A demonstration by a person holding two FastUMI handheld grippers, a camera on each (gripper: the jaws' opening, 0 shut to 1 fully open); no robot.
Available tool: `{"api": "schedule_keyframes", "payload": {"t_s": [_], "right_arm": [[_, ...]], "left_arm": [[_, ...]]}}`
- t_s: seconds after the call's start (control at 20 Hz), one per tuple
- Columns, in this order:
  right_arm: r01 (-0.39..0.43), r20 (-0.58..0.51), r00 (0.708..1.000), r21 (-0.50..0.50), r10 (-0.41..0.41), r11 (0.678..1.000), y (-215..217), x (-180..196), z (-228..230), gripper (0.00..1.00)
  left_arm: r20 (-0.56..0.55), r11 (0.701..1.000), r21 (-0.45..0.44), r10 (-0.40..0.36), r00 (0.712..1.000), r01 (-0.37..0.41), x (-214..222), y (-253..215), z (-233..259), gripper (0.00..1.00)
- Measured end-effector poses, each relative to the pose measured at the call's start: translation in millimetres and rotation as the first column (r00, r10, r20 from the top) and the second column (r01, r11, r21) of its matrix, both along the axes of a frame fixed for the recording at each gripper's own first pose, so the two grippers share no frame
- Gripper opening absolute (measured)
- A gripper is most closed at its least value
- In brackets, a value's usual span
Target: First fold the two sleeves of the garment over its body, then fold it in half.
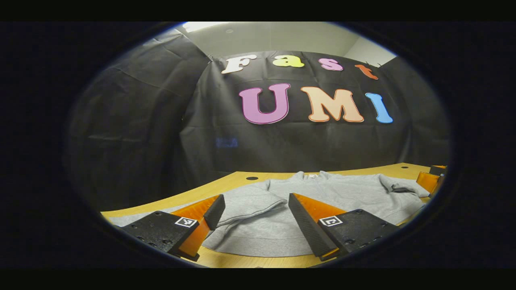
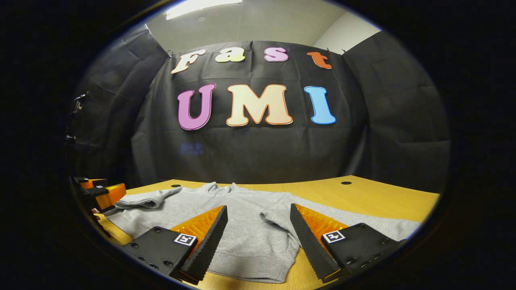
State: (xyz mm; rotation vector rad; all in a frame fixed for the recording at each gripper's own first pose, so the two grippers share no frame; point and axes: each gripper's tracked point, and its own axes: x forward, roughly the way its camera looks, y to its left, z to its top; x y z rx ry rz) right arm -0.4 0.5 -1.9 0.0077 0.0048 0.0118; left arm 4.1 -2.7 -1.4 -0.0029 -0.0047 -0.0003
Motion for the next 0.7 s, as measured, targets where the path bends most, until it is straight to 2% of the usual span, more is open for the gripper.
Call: {"api": "schedule_keyframes", "payload": {"t_s": [0.1, 0.25, 0.45, 0.7], "right_arm": [[0.003, -0.024, 1.000, 0.033, -0.002, 0.999, -6, 2, -3, 0.97], [0.005, -0.128, 0.992, 0.081, 0.006, 0.997, -27, 5, -19, 0.97], [0.098, -0.146, 0.985, 0.026, -0.093, 0.995, -96, -2, 2, 0.97], [0.188, -0.200, 0.963, 0.029, -0.178, 0.982, -164, -21, 23, 0.98]], "left_arm": [[-0.002, 1.000, -0.001, 0.000, 1.000, 0.000, 0, 0, 0, 0.94], [-0.002, 1.000, -0.001, 0.001, 1.000, -0.001, 0, 1, -2, 0.94], [0.000, 1.000, 0.000, 0.001, 1.000, -0.001, 1, -1, -1, 0.94], [0.000, 1.000, 0.000, 0.001, 1.000, -0.001, 1, -1, -1, 0.94]]}}
